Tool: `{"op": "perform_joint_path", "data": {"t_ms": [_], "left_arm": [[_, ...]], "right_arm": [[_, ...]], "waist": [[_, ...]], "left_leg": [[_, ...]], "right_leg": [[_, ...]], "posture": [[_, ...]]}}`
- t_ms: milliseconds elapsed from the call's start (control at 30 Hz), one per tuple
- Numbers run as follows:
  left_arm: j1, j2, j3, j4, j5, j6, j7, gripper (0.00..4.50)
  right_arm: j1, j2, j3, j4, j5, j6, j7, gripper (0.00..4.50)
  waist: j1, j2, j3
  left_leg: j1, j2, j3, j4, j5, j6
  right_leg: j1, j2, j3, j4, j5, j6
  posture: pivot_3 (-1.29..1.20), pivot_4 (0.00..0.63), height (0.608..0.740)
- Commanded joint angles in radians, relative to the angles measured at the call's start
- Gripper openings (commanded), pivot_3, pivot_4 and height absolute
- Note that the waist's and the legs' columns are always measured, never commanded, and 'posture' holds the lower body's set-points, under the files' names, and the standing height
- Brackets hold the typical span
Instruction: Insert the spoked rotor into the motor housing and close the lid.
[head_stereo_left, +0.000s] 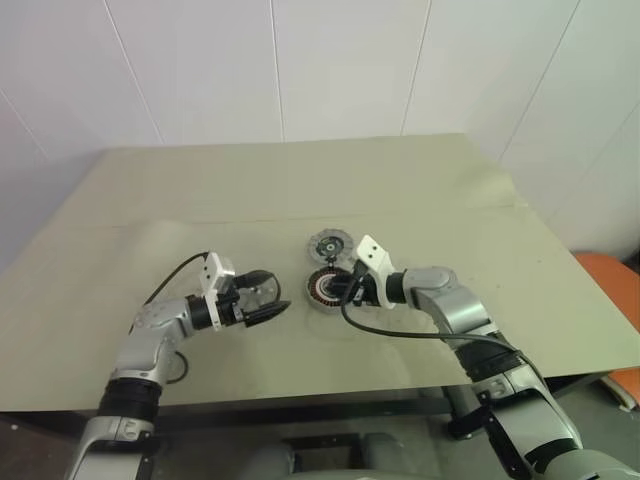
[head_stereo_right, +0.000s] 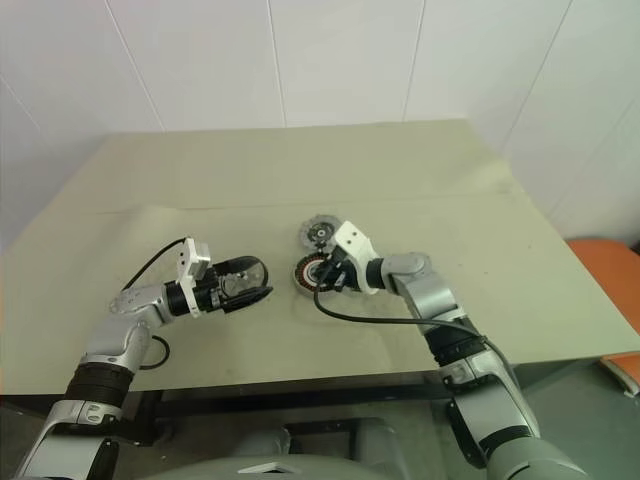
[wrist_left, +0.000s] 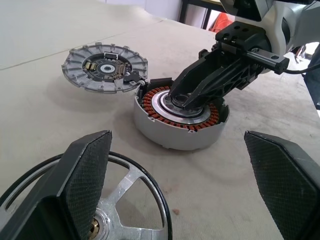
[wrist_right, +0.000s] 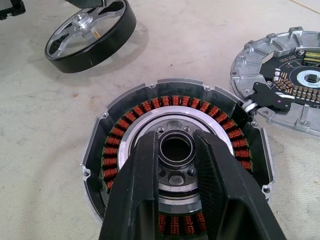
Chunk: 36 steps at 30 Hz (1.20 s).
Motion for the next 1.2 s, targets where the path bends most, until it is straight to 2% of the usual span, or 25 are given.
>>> {"op": "perform_joint_path", "data": {"t_ms": [33, 1200], "left_arm": [[-0.014, 0.008, 0.008, -0.015, 0.002, -0.023, -0.005, 4.50], [-0.020, 0.006, 0.002, -0.010, 0.008, -0.025, -0.005, 4.50]], "right_arm": [[0.016, 0.004, 0.024, 0.023, -0.016, 0.022, -0.001, 0.68], [0.020, -0.008, 0.016, 0.030, -0.013, 0.026, 0.004, 0.68]], "waist": [[0.000, 0.000, 0.000], [0.001, 0.000, 0.000]], "left_leg": [[0.000, 0.000, 0.000, 0.000, 0.000, 0.000], [0.000, 0.000, 0.000, 0.000, 0.000, 0.000]], "right_leg": [[0.000, 0.000, 0.000, 0.000, 0.000, 0.000], [0.000, 0.000, 0.000, 0.000, 0.000, 0.000]], "posture": [[0.00, 0.000, 0.740], [0.00, 0.000, 0.740]]}}
